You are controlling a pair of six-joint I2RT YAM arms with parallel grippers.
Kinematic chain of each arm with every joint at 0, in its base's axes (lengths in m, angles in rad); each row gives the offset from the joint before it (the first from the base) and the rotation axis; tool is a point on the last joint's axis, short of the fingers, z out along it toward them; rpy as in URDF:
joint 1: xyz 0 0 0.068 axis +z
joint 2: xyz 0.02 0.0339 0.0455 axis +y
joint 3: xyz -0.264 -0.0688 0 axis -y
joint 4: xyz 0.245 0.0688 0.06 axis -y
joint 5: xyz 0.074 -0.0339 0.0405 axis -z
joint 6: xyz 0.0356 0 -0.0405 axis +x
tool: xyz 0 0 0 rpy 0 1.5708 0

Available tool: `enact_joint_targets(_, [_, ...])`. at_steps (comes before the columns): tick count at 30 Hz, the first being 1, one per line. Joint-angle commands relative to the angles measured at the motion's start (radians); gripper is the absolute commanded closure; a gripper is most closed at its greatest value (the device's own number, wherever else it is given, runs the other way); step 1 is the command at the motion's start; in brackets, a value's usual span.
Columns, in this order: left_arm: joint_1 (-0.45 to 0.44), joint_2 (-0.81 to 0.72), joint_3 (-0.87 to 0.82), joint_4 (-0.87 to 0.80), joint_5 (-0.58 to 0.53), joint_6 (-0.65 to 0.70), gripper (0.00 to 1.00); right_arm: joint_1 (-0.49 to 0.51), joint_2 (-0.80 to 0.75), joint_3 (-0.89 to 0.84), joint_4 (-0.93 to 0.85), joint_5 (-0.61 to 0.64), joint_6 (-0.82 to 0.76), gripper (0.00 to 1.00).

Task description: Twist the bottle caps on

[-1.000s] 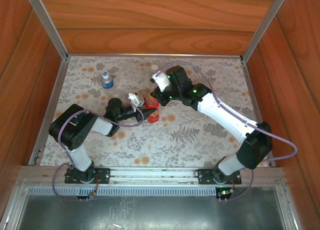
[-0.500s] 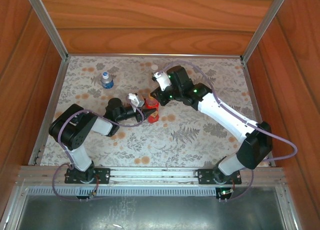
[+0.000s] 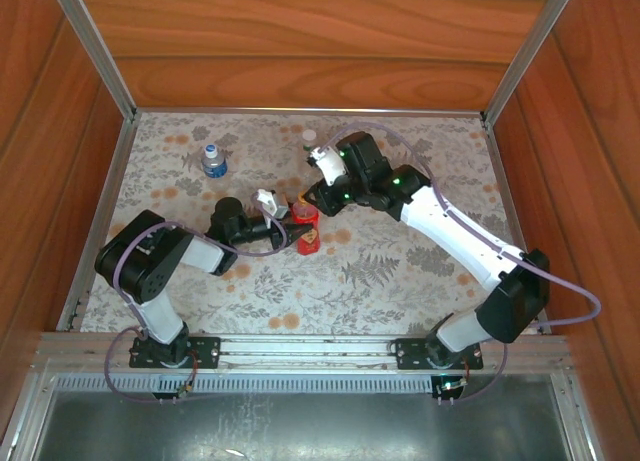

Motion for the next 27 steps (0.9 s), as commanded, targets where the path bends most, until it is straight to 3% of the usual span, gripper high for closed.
enact_joint_targets(1, [0.002, -0.018, -0.018, -0.023, 0.068, -0.034, 0.44, -0.014, 0.001, 0.037, -0.047, -0.025, 0.037, 0.63])
enact_joint_targets(27, [0.002, -0.003, -0.027, -0.023, 0.075, -0.017, 0.43, -0.022, 0.111, 0.101, -0.176, -0.082, 0.043, 0.80])
